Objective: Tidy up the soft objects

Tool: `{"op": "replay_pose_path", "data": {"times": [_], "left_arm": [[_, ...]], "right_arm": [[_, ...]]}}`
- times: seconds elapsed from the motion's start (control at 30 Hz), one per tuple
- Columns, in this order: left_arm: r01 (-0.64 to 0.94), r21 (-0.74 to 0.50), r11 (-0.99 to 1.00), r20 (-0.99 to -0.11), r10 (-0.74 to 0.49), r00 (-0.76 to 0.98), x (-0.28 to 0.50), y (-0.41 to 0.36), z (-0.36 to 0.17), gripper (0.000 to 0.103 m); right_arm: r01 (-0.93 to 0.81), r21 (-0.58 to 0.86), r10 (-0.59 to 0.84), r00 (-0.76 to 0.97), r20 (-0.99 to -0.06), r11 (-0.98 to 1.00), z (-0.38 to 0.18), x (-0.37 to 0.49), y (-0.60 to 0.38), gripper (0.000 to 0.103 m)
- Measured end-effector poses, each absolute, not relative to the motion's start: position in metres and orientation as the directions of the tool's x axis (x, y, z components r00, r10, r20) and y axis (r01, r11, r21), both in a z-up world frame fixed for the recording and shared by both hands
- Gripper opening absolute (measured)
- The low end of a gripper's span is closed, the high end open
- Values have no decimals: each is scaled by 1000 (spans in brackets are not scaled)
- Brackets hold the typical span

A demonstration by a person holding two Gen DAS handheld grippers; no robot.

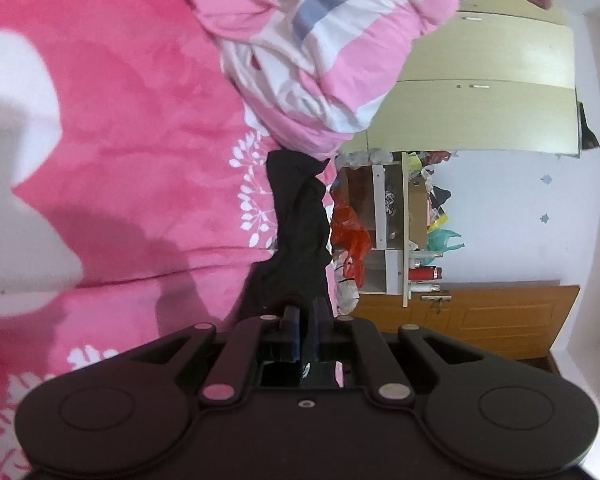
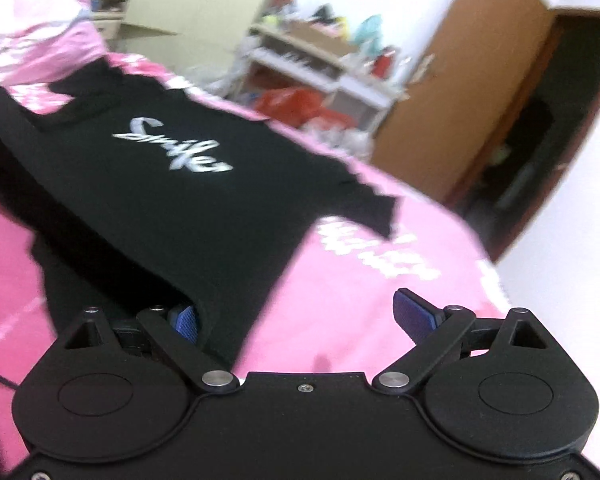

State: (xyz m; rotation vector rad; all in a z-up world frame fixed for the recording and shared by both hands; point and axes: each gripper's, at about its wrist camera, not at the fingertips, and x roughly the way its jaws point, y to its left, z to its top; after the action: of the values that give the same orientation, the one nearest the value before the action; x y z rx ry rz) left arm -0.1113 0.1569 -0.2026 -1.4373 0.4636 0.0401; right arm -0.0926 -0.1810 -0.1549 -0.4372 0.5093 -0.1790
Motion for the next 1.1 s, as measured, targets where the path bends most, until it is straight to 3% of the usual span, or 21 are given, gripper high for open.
{"op": "replay_pose_path", "data": {"times": [0.17,0.37,0.57,0.67,0.8,0.9,1.0,1.1], "left_arm": [[-311,-915,257,-370,-226,901,-120,152,-182,5],[-328,-887,325,-410,-228,883,-124,148,-159,4],[-348,-842,413,-467,-233,853,-121,145,-136,4],[-360,-812,460,-501,-230,835,-116,144,-135,4],[-425,-761,490,-564,-176,807,-111,148,-149,4],[-484,-690,538,-637,-135,759,-107,154,-173,4],[-498,-652,572,-690,-175,702,-103,154,-196,6],[-345,-494,798,-759,-202,619,-92,129,-202,20]], "right_arm": [[160,-493,-332,900,-283,855,-133,-124,-187,94],[139,-550,-290,936,-198,824,-80,-153,-187,94],[114,-469,-246,941,-231,876,-31,-157,-207,95],[116,-493,-257,939,-228,862,-29,-153,-213,95],[107,-570,-304,916,-262,815,-51,-147,-213,94],[82,-580,-326,886,-331,811,-77,-142,-219,94],[7,-581,-311,850,-426,814,-105,-142,-221,94],[-51,-591,-305,819,-486,805,-130,-149,-216,94]]}}
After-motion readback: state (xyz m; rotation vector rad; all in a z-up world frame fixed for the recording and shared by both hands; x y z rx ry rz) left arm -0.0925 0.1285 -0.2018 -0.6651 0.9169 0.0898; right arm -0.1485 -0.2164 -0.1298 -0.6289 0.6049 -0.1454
